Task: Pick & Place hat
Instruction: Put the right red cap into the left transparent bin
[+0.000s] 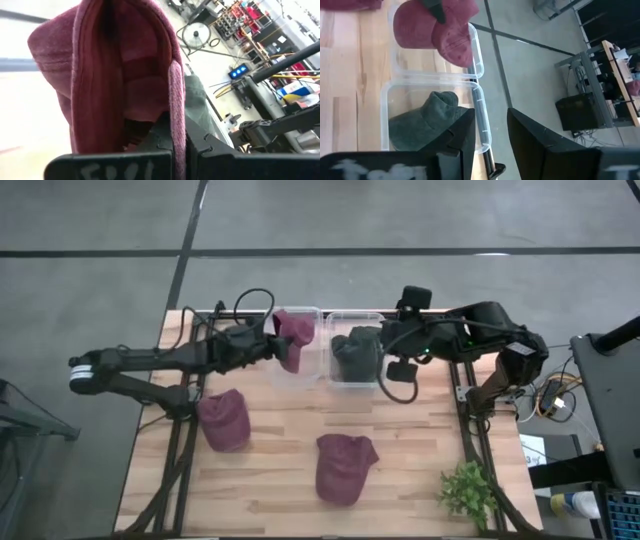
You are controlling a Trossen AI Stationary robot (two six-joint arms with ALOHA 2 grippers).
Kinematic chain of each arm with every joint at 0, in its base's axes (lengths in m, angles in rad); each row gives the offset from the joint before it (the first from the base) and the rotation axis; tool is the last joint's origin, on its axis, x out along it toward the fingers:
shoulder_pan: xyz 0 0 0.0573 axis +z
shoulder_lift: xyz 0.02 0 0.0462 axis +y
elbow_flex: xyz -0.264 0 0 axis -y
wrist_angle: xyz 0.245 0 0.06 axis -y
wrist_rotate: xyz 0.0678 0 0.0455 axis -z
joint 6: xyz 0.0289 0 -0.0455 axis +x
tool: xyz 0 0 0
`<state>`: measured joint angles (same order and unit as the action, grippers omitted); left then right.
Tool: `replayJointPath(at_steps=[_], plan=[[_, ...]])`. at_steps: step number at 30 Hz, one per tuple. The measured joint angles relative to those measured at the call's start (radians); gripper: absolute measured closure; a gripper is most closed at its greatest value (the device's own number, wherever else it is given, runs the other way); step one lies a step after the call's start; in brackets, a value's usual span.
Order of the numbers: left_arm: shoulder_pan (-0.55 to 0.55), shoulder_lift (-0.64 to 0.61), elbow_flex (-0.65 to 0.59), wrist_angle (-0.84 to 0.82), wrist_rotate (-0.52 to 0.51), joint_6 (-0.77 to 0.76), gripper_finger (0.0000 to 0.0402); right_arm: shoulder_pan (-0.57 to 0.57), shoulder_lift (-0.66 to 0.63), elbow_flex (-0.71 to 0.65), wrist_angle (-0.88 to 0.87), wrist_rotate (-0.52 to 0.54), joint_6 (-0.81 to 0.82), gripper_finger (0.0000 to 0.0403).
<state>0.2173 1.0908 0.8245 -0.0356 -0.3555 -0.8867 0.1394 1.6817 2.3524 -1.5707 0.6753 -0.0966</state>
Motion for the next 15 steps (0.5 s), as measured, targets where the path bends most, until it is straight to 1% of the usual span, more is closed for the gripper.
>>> replayJointPath(at_steps=[5, 11, 13, 15], plan=[[0.004, 0.007, -0.042, 0.043, 0.002, -0.017, 0.0397, 0.000, 0.005, 0.000, 0.001, -0.002, 0.000, 0.0294], [0.014, 0.064, -0.046, 0.053, 0.005, -0.024, 0.0397, 0.000, 0.023, 0.000, 0.003, -0.003, 0.000, 0.0298], [0.023, 0.095, -0.046, 0.072, 0.017, -0.024, 0.0397, 0.000, 0.025, 0.000, 0.002, -0.003, 0.004, 0.0301], [0.033, 0.129, -0.046, 0.096, 0.052, -0.024, 0.0397, 0.000, 0.031, -0.001, 0.002, -0.003, 0.008, 0.0303]])
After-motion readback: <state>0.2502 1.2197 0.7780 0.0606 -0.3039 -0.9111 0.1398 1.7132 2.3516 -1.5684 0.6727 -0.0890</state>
